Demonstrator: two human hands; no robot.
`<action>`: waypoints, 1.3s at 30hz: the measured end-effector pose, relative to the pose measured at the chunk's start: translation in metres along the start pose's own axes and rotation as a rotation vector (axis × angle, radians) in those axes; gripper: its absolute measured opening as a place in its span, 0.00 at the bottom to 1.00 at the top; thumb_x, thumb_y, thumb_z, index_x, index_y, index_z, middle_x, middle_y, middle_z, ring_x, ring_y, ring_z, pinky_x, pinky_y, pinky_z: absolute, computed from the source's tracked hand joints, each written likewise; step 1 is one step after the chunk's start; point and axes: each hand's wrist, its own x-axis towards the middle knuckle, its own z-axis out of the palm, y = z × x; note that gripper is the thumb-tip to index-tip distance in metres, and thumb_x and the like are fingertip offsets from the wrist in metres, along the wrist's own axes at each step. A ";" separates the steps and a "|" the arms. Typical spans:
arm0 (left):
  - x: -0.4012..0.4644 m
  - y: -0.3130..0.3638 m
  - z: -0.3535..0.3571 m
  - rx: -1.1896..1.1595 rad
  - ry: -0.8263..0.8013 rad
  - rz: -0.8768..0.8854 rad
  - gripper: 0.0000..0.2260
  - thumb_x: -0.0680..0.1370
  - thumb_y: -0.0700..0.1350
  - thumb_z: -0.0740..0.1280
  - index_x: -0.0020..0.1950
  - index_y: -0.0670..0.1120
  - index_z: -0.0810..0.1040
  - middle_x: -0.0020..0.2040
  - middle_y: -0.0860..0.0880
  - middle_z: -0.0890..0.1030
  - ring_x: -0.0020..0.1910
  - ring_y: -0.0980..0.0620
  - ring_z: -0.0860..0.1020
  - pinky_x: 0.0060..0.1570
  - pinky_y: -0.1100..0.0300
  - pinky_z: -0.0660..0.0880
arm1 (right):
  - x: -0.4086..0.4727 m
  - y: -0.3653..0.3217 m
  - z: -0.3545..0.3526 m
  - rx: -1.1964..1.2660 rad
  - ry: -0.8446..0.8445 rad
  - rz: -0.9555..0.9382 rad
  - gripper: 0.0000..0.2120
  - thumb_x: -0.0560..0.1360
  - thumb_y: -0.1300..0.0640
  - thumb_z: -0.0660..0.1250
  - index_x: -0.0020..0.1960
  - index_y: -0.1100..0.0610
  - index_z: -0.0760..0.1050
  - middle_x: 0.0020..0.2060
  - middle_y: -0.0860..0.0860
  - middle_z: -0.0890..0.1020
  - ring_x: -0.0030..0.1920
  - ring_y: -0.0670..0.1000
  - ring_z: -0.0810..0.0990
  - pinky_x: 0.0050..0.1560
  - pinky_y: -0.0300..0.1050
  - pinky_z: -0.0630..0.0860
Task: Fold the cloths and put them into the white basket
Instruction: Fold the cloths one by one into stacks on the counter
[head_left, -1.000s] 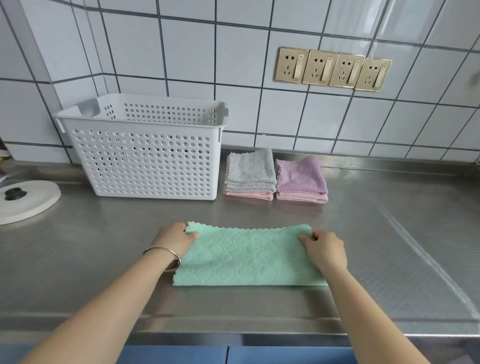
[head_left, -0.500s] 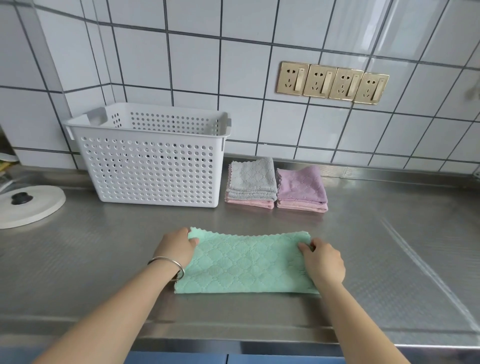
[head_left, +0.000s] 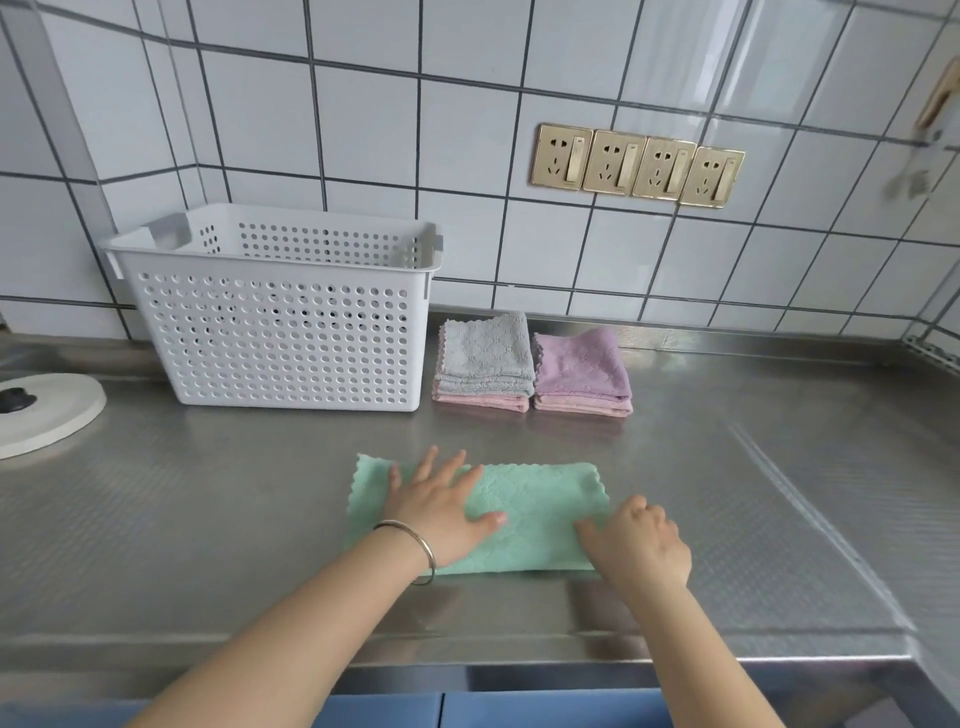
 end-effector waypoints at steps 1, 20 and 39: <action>0.001 0.006 0.005 0.018 -0.036 0.028 0.33 0.74 0.69 0.49 0.76 0.58 0.48 0.78 0.57 0.45 0.77 0.49 0.40 0.72 0.38 0.38 | -0.002 0.003 0.000 -0.024 -0.016 0.015 0.26 0.74 0.44 0.57 0.65 0.60 0.66 0.62 0.55 0.72 0.62 0.56 0.70 0.57 0.48 0.70; 0.006 0.031 -0.028 -0.759 0.011 -0.143 0.30 0.74 0.69 0.49 0.53 0.48 0.78 0.57 0.41 0.78 0.58 0.46 0.75 0.59 0.54 0.67 | -0.041 -0.043 0.005 0.370 0.554 -0.457 0.10 0.55 0.64 0.65 0.35 0.53 0.75 0.29 0.48 0.79 0.29 0.55 0.78 0.28 0.41 0.65; -0.017 -0.056 -0.031 -0.698 0.120 -0.331 0.17 0.80 0.46 0.58 0.68 0.44 0.70 0.64 0.44 0.76 0.61 0.42 0.74 0.61 0.54 0.69 | -0.059 -0.056 0.051 0.344 0.268 -0.878 0.31 0.62 0.70 0.59 0.64 0.57 0.74 0.65 0.52 0.76 0.63 0.53 0.77 0.52 0.40 0.78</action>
